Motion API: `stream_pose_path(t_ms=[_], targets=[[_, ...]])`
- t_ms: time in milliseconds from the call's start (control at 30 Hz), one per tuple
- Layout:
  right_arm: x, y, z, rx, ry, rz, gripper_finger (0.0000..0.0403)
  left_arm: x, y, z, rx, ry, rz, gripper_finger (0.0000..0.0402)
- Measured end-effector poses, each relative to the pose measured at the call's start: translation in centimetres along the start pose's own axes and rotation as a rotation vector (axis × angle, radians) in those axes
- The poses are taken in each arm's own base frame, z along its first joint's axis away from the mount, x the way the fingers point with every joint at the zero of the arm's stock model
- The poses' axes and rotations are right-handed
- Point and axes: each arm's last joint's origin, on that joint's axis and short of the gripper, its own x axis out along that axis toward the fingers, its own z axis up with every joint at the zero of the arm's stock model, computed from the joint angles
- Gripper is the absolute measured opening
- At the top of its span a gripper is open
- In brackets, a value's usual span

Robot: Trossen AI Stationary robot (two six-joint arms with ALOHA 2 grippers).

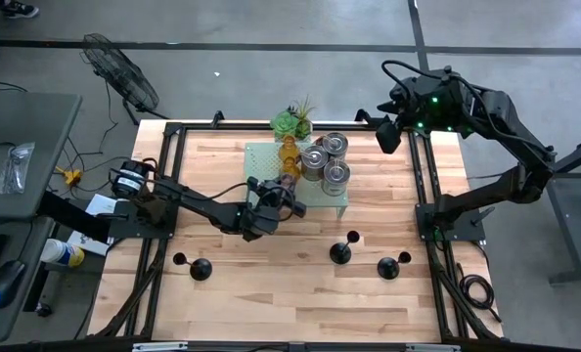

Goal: Pick & Place candle stick holders
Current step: Put the pink glass candle holder on the shelf

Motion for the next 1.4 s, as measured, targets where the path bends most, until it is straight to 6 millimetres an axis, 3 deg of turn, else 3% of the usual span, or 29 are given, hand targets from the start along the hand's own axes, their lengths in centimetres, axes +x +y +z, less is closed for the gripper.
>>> stream_pose_path(t_ms=[633,867,1400], targets=[[0.0,0.0,0.0,0.001,0.001,0.001,0.0216,0.4,-0.4,0.1,0.049,-0.008,0.032,0.0124],[0.0,0.0,0.0,0.001,0.001,0.001,0.0216,1.1,-0.2,-0.1,0.065,0.016,-0.004,0.0199],[0.0,0.0,0.0,0.001,0.001,0.001,0.0216,1.4,-0.1,-0.1,0.074,0.018,0.005,0.0211]])
